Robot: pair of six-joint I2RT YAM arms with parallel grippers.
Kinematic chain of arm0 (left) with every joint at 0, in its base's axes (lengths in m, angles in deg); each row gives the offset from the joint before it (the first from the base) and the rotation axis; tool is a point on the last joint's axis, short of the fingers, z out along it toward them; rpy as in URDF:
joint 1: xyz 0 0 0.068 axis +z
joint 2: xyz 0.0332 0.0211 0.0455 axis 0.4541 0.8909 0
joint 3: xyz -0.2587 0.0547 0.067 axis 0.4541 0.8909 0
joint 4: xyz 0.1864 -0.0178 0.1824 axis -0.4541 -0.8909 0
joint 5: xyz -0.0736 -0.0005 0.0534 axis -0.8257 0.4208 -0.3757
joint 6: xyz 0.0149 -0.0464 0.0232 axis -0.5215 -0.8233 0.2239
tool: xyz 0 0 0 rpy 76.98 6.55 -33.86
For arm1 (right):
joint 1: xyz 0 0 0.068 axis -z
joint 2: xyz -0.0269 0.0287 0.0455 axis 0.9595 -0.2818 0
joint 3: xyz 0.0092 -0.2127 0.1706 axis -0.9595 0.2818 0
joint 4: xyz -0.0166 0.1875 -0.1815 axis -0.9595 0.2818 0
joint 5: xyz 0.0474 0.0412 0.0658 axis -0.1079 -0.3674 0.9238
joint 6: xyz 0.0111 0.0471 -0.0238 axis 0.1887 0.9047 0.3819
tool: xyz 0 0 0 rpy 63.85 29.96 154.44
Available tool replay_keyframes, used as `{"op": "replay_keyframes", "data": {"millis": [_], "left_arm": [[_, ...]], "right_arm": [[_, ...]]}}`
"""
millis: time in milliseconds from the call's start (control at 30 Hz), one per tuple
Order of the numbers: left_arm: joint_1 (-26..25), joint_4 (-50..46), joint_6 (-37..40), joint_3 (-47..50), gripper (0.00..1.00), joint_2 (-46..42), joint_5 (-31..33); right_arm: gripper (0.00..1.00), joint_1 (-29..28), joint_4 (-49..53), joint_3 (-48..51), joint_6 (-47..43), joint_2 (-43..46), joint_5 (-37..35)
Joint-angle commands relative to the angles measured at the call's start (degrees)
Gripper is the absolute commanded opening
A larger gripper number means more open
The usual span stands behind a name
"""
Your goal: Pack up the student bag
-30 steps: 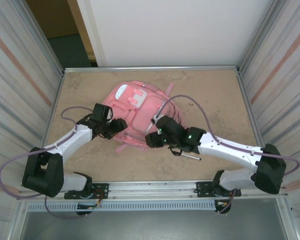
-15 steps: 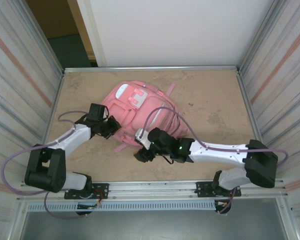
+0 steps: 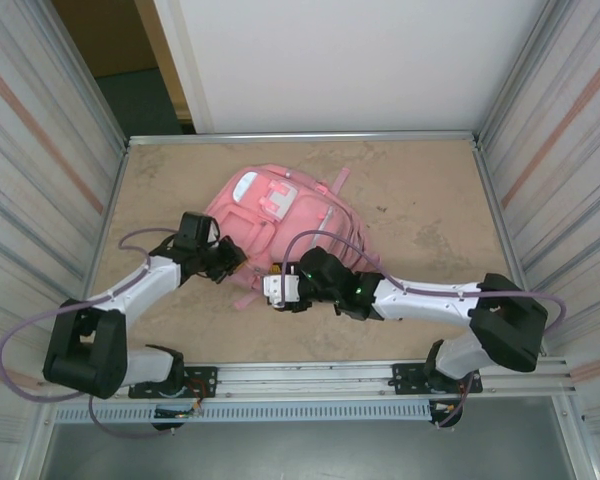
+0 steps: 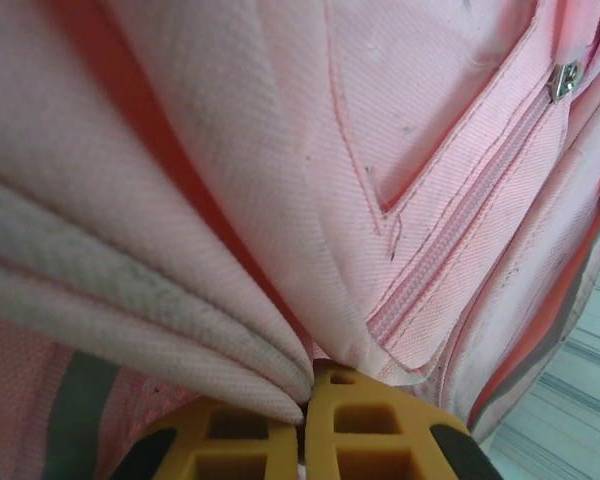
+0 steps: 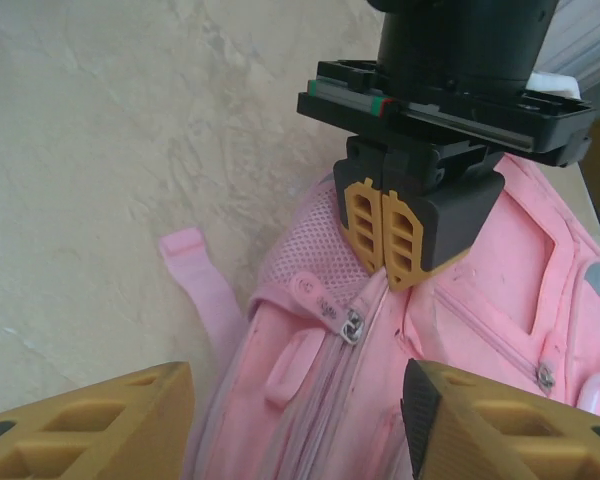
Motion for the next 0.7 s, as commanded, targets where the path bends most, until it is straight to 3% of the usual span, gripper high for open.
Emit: {"op": "replay_keyframes", "data": {"millis": [0, 167, 367, 567, 667], "left_arm": [[-0.86, 3.19, -1.63, -2.12, 0.0, 0.08, -6.59], [-1.15, 2.99, -2.09, -1.68, 0.0, -1.74, -5.4], [-1.16, 3.88, -2.54, -0.76, 0.0, -3.08, -7.52], [-1.14, 4.53, -2.93, -0.36, 0.0, -3.24, -9.19], [-1.03, 5.33, -3.18, 0.04, 0.0, -3.08, -10.11]], "right_arm": [[0.56, 0.35, -7.11, -0.39, -1.62, -2.28, 1.8], [0.56, 0.66, -12.18, -0.52, -2.08, -6.68, -3.38], [0.55, 0.88, -12.0, -3.21, -3.79, -11.15, -3.82], [0.54, -1.32, -20.59, -4.47, -7.54, -16.56, -10.25], [0.42, -2.33, -26.02, -3.78, -7.79, -18.33, -12.21]]}}
